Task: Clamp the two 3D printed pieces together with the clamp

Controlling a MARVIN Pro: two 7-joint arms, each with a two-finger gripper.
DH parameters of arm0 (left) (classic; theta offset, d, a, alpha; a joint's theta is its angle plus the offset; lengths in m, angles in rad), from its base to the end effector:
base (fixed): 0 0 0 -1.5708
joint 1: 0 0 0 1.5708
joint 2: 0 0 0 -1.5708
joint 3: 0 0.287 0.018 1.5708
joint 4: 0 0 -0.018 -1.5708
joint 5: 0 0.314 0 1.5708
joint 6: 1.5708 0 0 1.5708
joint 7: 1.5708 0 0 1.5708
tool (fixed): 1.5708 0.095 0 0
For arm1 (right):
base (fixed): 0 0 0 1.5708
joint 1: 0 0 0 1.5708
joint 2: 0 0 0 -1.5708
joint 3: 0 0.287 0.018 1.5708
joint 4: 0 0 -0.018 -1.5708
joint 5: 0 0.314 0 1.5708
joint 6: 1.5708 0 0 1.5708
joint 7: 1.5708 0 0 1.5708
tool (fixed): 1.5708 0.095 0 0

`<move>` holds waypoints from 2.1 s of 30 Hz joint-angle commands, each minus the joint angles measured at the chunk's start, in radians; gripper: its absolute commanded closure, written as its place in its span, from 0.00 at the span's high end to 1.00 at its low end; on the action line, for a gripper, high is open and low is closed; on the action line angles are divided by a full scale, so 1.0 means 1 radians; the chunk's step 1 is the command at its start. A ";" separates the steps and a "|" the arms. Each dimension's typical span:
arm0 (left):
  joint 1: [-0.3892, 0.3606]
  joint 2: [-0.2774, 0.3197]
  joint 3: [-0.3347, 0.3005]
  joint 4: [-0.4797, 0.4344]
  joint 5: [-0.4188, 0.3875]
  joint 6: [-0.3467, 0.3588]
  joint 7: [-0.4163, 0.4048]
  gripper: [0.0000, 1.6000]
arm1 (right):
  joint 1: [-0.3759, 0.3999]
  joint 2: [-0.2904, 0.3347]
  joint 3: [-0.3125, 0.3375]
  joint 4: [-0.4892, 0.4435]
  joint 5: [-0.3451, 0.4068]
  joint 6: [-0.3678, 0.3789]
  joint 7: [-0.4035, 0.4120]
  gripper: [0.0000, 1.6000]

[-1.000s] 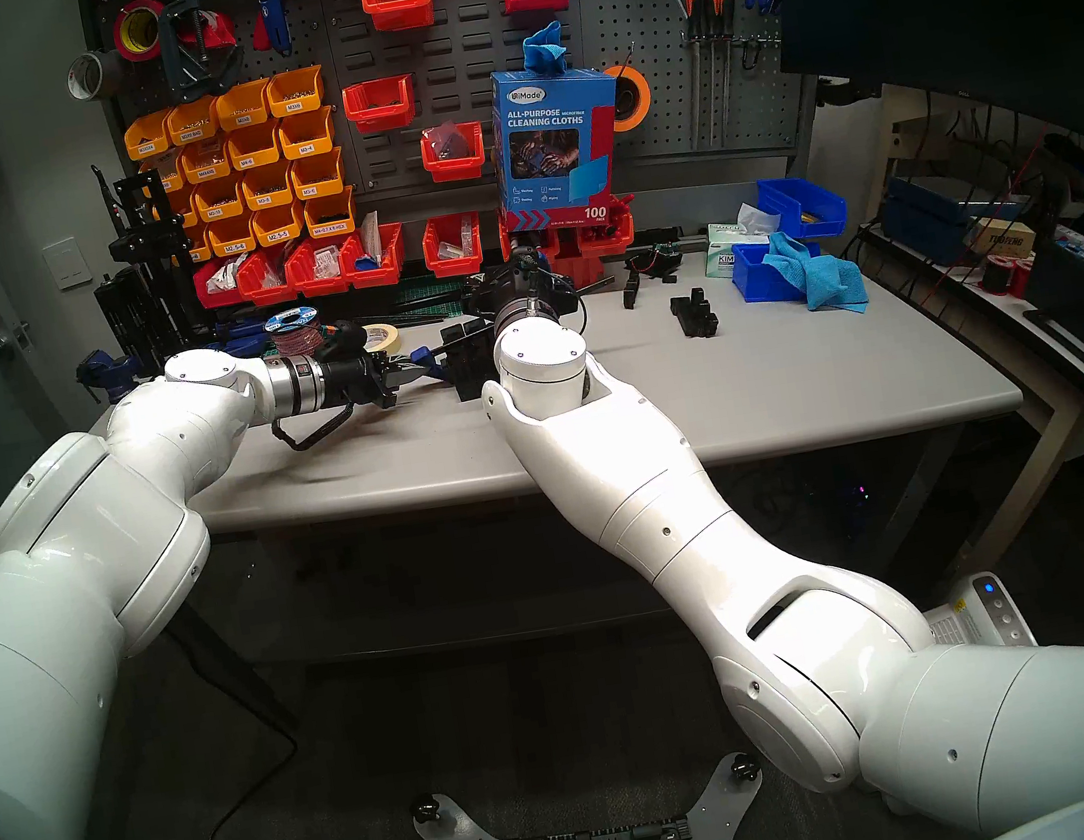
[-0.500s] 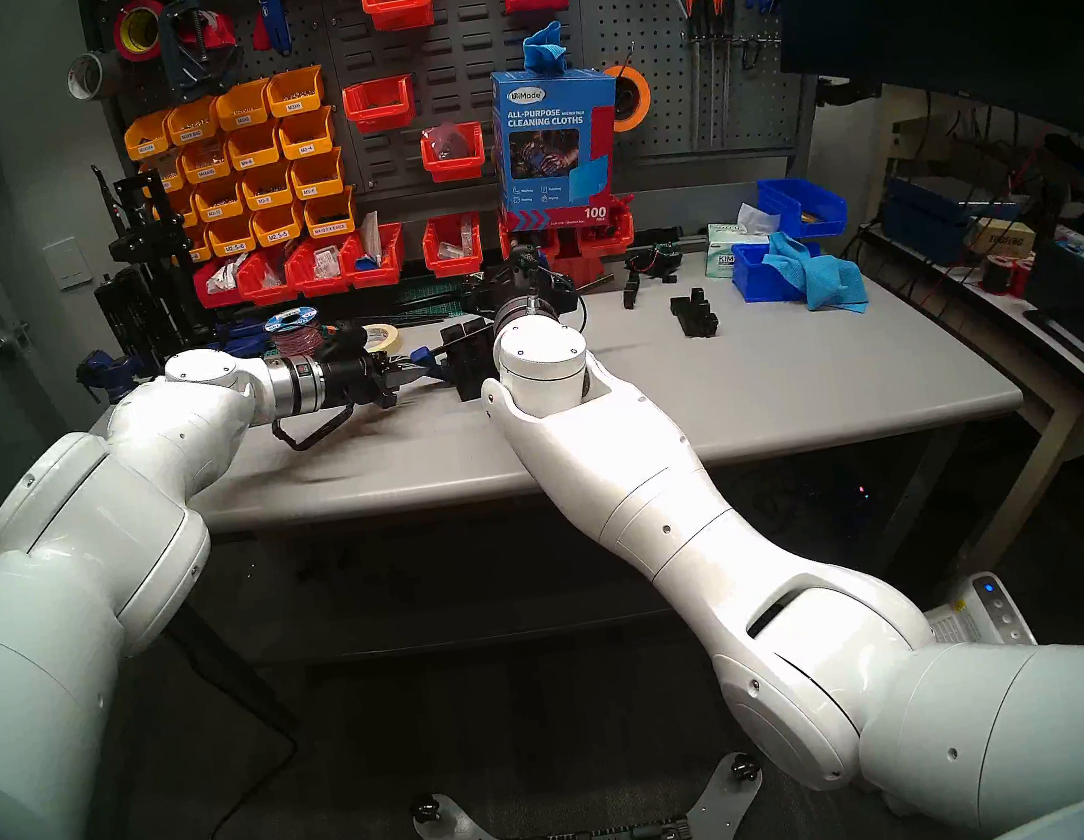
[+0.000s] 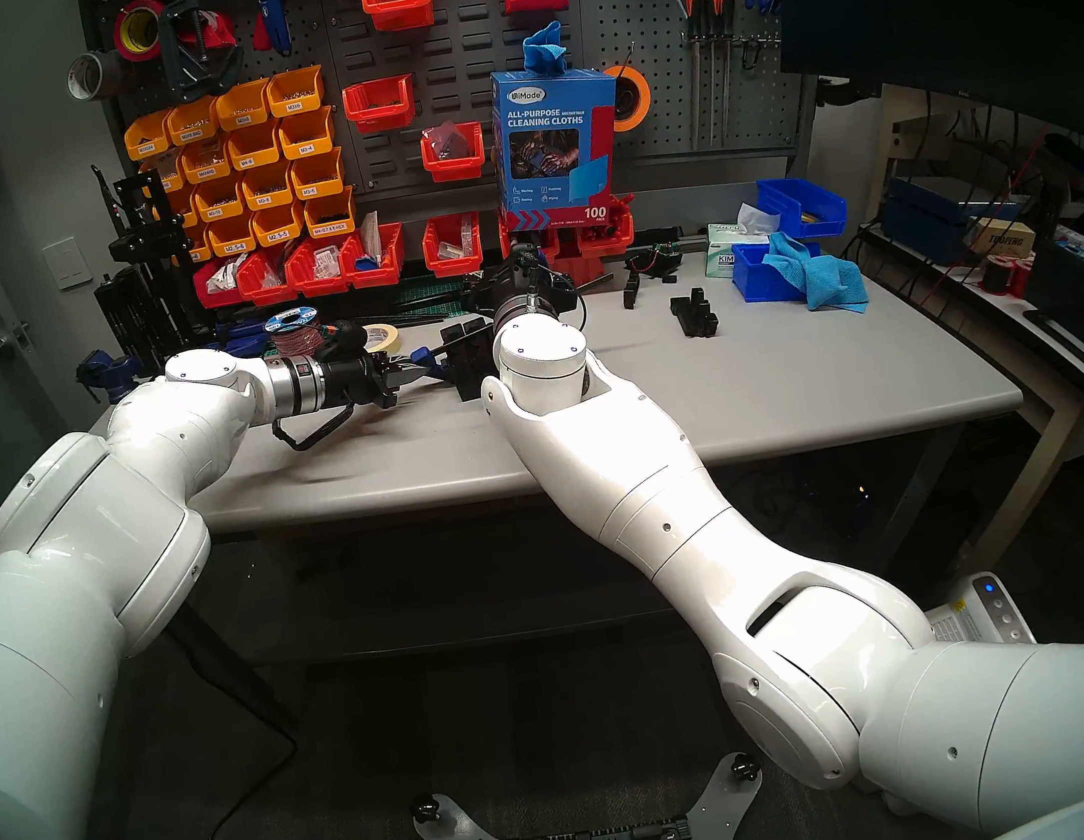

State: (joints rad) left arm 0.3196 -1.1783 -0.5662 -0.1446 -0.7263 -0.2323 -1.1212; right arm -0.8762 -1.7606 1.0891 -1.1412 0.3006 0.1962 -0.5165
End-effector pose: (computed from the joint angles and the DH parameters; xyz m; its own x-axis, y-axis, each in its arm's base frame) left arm 0.6037 0.1235 -0.1864 0.0799 -0.3425 0.9361 -0.8074 -0.5730 -0.1407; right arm 0.5528 0.2211 -0.1396 0.0047 -0.1400 0.9901 0.0472 -0.9890 -0.1400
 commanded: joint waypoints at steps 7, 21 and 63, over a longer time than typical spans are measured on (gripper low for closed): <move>-0.014 -0.019 -0.003 -0.012 -0.003 0.003 -0.007 0.00 | 0.040 -0.019 -0.015 -0.020 -0.005 0.001 0.008 1.00; -0.014 -0.017 -0.004 -0.012 -0.002 0.007 -0.009 0.00 | 0.042 -0.018 -0.018 -0.015 -0.007 0.003 0.006 1.00; -0.015 -0.022 -0.008 -0.016 -0.002 0.017 -0.022 0.00 | 0.087 -0.007 -0.016 -0.027 -0.048 -0.016 -0.006 1.00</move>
State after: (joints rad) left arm 0.3205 -1.1848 -0.5721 -0.1495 -0.7259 -0.2148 -1.1362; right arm -0.8160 -1.7614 1.0774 -1.1488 0.2646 0.1862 -0.5173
